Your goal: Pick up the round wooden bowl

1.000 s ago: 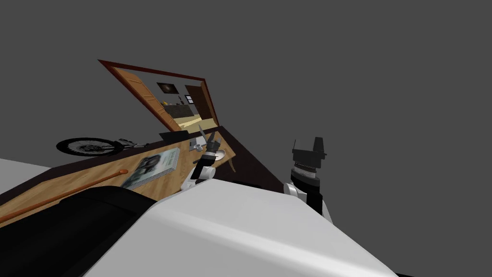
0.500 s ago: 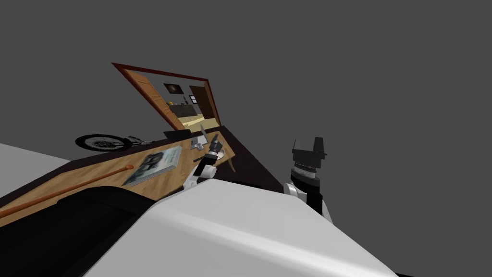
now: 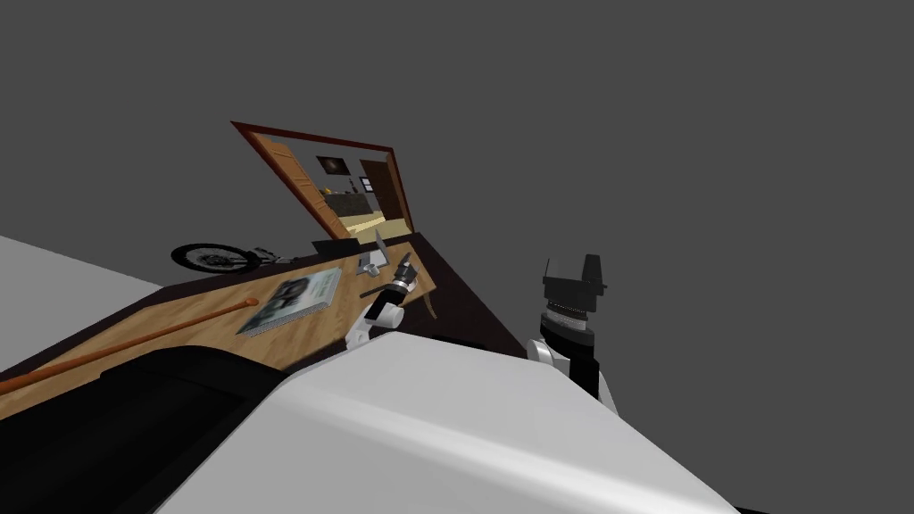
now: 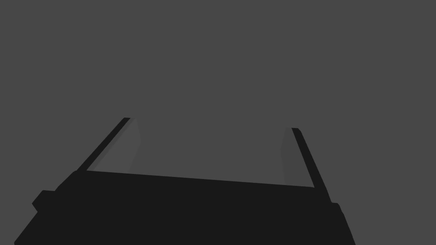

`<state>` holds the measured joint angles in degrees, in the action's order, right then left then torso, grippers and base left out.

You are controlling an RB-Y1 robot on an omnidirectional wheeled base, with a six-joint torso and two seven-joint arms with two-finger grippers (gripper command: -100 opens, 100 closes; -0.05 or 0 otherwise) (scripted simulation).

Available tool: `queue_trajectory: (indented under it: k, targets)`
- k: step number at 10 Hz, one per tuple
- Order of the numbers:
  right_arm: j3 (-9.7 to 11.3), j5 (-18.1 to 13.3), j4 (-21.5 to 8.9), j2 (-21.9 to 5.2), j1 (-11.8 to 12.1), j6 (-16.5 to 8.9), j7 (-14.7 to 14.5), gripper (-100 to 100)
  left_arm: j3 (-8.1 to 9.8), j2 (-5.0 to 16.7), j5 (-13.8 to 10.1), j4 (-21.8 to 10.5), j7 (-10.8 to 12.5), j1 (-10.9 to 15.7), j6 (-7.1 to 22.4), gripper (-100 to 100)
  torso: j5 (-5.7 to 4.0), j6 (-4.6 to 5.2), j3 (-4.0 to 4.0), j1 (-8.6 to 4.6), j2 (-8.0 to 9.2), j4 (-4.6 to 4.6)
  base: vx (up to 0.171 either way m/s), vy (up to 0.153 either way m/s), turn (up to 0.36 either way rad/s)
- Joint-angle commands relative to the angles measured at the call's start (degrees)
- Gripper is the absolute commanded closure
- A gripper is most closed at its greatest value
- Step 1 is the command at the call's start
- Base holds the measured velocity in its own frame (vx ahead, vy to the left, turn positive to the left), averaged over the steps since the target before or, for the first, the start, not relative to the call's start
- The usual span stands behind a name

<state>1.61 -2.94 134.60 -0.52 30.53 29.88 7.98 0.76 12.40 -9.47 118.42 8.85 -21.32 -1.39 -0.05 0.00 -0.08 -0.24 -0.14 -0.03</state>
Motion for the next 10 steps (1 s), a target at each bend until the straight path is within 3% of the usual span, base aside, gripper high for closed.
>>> queue_trajectory:
  k: [1,10]
  targets:
    - [0.0,0.0,0.0,0.0,0.0,0.0,0.0,0,-0.05,0.2,-0.2,-0.3,0.7,0.3,2.8,-100,0.00,0.00,0.00,0.00,0.00,0.00,0.014,-0.061,0.059]
    - [0.0,0.0,0.0,0.0,0.0,0.0,0.0,0,0.29,2.1,-2.7,-5.9,6.7,4.4,17.6,-100,0.02,0.01,0.00,0.13,0.00,0.00,0.022,-0.049,0.072]
